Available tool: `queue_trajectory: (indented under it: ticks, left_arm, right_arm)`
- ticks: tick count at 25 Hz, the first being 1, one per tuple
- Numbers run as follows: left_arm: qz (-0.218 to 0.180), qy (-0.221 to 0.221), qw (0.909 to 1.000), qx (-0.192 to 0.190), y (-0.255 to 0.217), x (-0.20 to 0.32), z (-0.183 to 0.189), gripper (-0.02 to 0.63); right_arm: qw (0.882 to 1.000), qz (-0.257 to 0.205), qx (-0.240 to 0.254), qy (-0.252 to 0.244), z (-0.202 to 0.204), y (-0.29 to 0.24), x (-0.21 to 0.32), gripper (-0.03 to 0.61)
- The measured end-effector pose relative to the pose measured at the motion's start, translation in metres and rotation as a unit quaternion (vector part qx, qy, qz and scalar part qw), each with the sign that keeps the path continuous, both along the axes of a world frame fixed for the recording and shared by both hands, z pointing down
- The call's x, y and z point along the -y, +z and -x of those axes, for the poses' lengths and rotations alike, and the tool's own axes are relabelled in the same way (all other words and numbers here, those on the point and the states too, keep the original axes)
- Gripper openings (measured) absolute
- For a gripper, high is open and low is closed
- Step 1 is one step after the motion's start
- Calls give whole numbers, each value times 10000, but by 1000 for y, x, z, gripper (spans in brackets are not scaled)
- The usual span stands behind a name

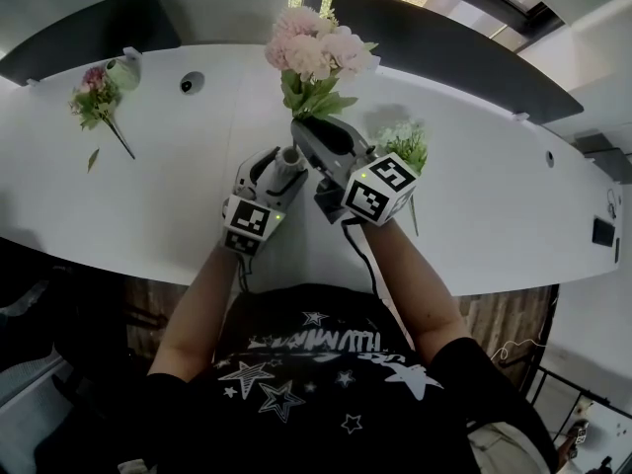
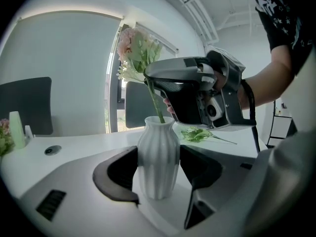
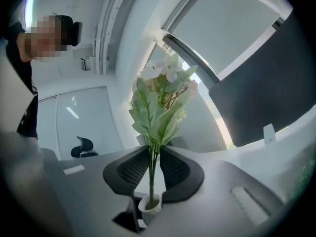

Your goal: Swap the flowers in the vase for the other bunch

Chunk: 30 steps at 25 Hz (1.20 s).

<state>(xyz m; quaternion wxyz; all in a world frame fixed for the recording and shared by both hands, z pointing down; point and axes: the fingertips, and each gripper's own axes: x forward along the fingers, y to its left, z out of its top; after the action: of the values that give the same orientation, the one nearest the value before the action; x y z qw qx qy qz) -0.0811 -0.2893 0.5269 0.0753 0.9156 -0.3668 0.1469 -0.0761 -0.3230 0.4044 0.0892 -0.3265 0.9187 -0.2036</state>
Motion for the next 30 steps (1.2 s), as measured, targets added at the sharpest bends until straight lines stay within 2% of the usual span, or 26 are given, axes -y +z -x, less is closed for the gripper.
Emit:
queue_trajectory:
  ticks: [5, 15, 22, 26, 30]
  left_arm:
    - [-4, -2, 10000, 11, 0, -2, 2, 278]
    - [-35, 31, 10000, -10, 1, -1, 1, 278]
    - [-40, 60, 10000, -35, 0, -2, 0, 278]
    - [-57, 43, 10000, -45, 2, -1, 1, 279]
    - [40, 67, 9998, -165, -1, -1, -1, 279]
  right_arm:
    - [9981, 8, -507, -337, 5, 20, -18, 66]
    - [9882, -120, -1489, -341, 5, 54, -38, 41]
    - [9884, -28, -1512, -169, 0, 59, -42, 55]
    - [9883, 77, -1503, -234, 1, 62, -45, 128]
    - [9881, 173, -1517, -185, 1, 66, -50, 150]
